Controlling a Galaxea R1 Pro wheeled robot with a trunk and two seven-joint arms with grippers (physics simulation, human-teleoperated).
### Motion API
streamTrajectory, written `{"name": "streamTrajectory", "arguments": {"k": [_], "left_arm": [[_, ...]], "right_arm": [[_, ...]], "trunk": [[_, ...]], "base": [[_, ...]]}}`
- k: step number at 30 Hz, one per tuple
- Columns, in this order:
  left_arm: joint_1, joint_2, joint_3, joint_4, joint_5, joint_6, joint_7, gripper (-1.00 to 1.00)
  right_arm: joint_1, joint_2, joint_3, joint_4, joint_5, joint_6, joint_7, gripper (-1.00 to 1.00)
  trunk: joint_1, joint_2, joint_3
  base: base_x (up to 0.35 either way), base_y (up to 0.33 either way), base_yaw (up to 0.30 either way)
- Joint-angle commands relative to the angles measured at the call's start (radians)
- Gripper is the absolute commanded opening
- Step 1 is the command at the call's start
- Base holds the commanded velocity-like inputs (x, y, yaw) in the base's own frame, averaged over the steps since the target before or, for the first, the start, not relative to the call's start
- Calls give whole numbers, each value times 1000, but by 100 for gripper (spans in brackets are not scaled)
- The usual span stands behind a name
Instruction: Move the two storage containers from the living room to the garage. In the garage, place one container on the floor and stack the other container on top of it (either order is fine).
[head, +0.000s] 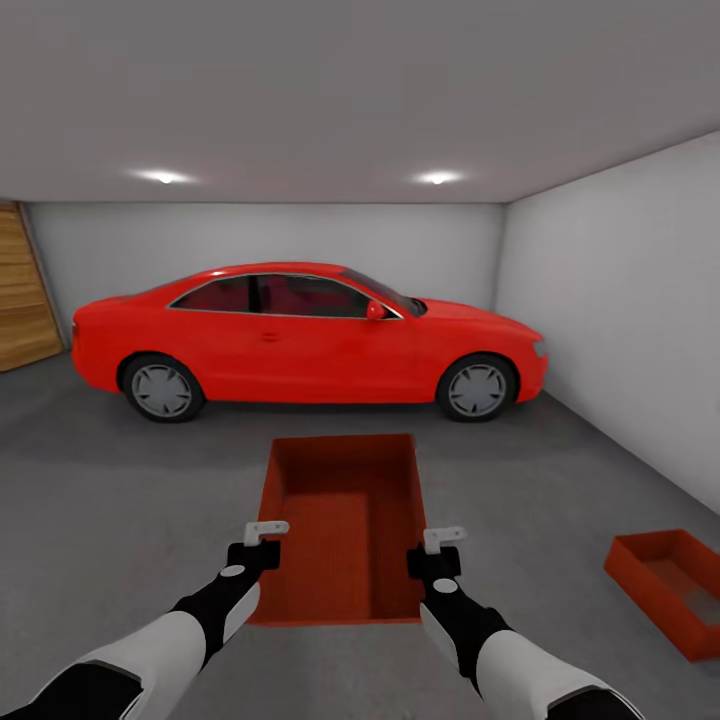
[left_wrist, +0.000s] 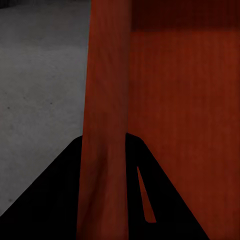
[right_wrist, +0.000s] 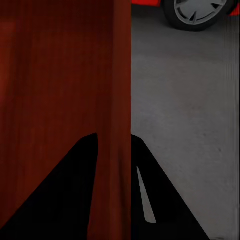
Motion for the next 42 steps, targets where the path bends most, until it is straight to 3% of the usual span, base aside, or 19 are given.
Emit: {"name": "streamTrajectory", "arguments": {"k": [1, 42], "left_arm": [[-1, 24, 61, -3, 1, -5, 17, -100], [-1, 24, 61, -3, 1, -5, 17, -100]], "right_arm": [[0, -12, -23, 10, -15, -7, -7, -100], [0, -13, -23, 9, -15, -8, -12, -100]], "trunk": [[0, -1, 0], [0, -1, 0]], "base": [[8, 0, -271], [0, 0, -284]]}}
